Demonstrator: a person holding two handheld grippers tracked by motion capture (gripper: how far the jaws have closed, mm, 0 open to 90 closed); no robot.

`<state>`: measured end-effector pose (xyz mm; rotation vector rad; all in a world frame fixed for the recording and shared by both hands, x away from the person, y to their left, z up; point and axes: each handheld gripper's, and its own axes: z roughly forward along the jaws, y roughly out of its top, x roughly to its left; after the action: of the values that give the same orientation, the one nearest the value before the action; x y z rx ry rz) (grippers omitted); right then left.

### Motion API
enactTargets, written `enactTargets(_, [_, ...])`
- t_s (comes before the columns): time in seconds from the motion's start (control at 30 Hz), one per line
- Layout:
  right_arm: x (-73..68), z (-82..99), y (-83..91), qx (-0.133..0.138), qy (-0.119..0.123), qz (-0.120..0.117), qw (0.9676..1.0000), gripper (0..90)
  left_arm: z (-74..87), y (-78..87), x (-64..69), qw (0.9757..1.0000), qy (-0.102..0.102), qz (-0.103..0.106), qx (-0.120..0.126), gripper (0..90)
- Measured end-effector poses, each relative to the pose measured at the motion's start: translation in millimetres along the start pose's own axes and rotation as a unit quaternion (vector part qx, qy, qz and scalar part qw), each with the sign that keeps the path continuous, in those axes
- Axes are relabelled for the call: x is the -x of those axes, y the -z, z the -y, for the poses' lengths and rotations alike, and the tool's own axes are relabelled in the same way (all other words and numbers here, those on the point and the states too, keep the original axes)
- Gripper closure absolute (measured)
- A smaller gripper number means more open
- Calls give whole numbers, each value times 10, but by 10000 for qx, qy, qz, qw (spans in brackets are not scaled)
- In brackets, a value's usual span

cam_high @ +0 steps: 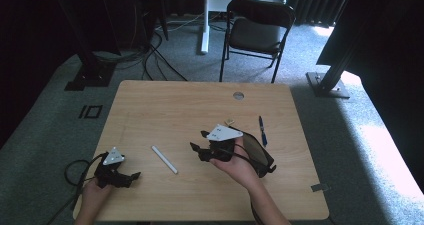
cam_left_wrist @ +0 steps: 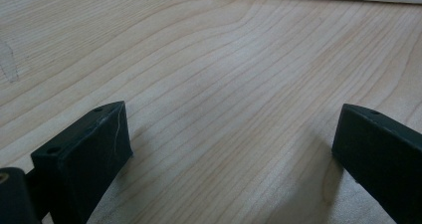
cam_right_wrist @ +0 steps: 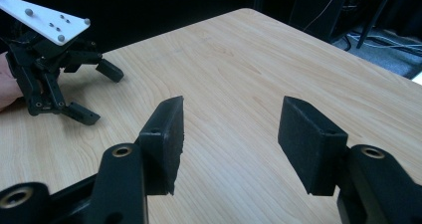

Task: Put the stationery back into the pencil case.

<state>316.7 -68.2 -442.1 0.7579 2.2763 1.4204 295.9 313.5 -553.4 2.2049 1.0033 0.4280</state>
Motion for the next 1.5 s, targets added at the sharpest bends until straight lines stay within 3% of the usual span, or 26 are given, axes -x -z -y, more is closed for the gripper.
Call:
enactTargets(0.4, [-260, 14, -422, -150, 33, -175, 9997, 448, 0, 0, 0, 10000, 0, 0, -1, 22])
enactTargets(1.27, [-486, 300, -1247, -598, -182, -343, 9975, 473, 0, 0, 0, 10000, 5, 4, -1, 22])
enactTargets(1.5, [-532, 369, -1429, -797, -137, -308, 9962, 498, 1, 0, 0, 10000, 5, 2, -2, 22])
